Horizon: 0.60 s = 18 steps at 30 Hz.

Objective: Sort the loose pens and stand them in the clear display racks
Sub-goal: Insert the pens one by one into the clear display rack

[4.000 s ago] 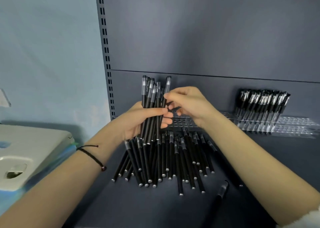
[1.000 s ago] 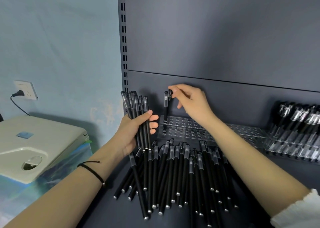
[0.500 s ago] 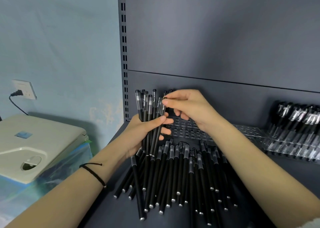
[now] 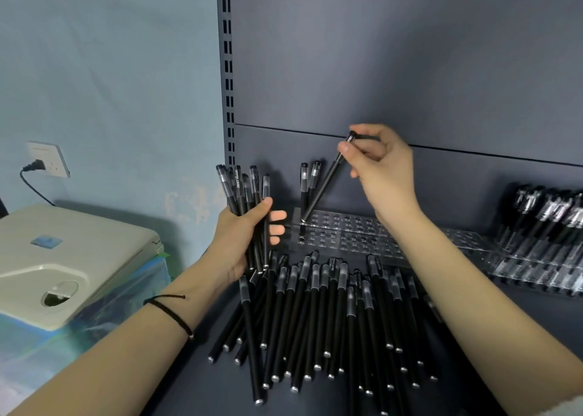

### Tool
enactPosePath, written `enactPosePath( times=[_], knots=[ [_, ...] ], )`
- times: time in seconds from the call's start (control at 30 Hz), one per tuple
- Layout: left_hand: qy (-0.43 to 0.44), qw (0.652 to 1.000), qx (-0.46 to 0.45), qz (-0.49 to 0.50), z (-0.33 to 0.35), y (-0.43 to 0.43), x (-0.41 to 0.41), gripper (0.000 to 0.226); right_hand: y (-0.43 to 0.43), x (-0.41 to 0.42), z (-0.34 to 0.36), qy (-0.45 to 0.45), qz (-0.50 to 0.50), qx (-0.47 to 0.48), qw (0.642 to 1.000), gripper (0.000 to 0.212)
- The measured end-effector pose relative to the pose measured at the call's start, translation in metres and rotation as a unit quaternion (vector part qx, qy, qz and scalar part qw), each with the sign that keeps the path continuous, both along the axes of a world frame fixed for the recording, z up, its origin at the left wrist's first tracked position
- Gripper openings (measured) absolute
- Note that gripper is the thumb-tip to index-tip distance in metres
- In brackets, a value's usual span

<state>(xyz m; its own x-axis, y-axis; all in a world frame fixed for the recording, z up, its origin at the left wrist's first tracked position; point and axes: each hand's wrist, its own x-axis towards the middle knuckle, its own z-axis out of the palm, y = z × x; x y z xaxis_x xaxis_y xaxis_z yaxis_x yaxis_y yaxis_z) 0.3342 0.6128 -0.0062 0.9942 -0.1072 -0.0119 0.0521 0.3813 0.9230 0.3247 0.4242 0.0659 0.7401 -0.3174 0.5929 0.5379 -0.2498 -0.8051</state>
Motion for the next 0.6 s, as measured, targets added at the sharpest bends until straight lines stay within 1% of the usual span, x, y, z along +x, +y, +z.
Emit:
enactPosePath(
  times=[0.23, 0.37, 0.47, 0.6],
  knots=[
    [0.011, 1.000, 0.001, 0.004, 0.001, -0.005, -0.002, 0.022, 0.000, 0.009, -0.015, -0.014, -0.010, -0.102, 0.995, 0.025],
    [-0.002, 1.000, 0.017, -0.008, 0.001, -0.007, -0.005, 0.021, 0.004, 0.009, -0.024, 0.011, 0.021, -0.175, 0.984, 0.022],
    [-0.022, 0.999, 0.042, -0.019, 0.000, -0.008, -0.005, 0.026, 0.007, 0.010, -0.031, 0.024, 0.017, -0.227, 0.973, 0.026],
    [-0.038, 0.997, 0.060, -0.030, 0.000, -0.010, -0.007, 0.030, 0.008, 0.012, -0.036, 0.031, 0.014, -0.250, 0.968, 0.033]
  ],
)
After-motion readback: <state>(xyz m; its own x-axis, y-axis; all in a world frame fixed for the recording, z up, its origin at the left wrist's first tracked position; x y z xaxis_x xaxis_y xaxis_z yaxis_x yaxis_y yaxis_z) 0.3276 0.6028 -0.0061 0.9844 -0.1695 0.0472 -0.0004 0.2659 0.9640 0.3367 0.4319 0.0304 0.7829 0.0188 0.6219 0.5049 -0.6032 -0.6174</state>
